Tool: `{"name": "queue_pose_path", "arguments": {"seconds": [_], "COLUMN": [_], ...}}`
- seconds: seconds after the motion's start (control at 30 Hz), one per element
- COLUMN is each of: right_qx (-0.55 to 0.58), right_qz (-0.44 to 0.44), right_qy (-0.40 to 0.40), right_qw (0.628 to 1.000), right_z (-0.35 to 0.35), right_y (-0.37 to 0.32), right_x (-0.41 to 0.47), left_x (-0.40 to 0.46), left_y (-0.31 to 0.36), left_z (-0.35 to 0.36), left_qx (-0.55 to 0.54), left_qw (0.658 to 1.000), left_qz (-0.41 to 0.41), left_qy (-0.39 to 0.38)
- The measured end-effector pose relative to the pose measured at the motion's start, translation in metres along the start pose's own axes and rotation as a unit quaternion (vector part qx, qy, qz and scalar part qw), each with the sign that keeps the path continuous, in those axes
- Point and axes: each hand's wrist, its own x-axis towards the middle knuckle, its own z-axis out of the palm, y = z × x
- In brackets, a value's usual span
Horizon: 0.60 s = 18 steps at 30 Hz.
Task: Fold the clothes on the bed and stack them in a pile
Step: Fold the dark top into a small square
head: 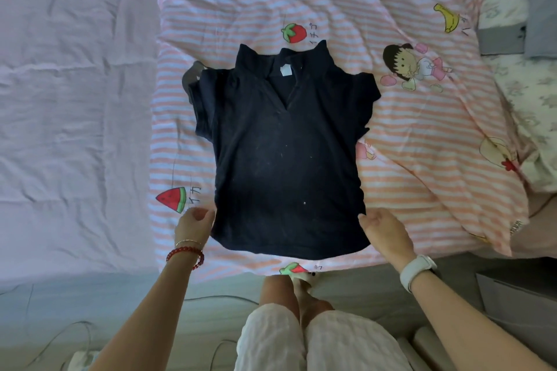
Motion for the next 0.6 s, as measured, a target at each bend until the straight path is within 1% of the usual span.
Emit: {"name": "queue_pose_path", "arguments": {"seconds": [0.1, 0.17, 0.23, 0.3, 0.37, 0.43, 0.5, 0.6], "right_qx": [0.074, 0.121, 0.162, 0.169, 0.192, 0.231, 0.283, 0.412], "right_qz": [-0.036, -0.046, -0.047, -0.045, -0.014, 0.026, 0.064, 0.125], "right_qy": [0.082, 0.113, 0.134, 0.151, 0.163, 0.165, 0.148, 0.089], "right_qw": [0.993, 0.985, 0.977, 0.973, 0.968, 0.959, 0.945, 0.898], "right_z": [-0.012, -0.021, -0.03, -0.038, -0.045, -0.052, -0.057, -0.069], "right_y": [-0.037, -0.065, -0.092, -0.112, -0.125, -0.132, -0.136, -0.144], "right_x": [0.019, 0.04, 0.064, 0.09, 0.116, 0.142, 0.163, 0.181], "left_x": [0.027, 0.053, 0.083, 0.109, 0.132, 0.15, 0.162, 0.17], "left_y": [0.037, 0.062, 0.084, 0.103, 0.117, 0.123, 0.126, 0.13], "left_z": [-0.003, -0.006, -0.007, -0.008, -0.009, -0.005, -0.003, -0.003], "left_qx": [-0.03, -0.057, -0.093, -0.171, -0.286, -0.346, -0.359, -0.369], "left_qw": [0.999, 0.997, 0.995, 0.985, 0.954, 0.926, 0.914, 0.908], "left_qz": [0.01, 0.016, 0.013, -0.025, -0.09, -0.142, -0.175, -0.197], "left_qy": [0.039, 0.047, 0.04, 0.022, 0.023, 0.056, 0.071, 0.013]}}
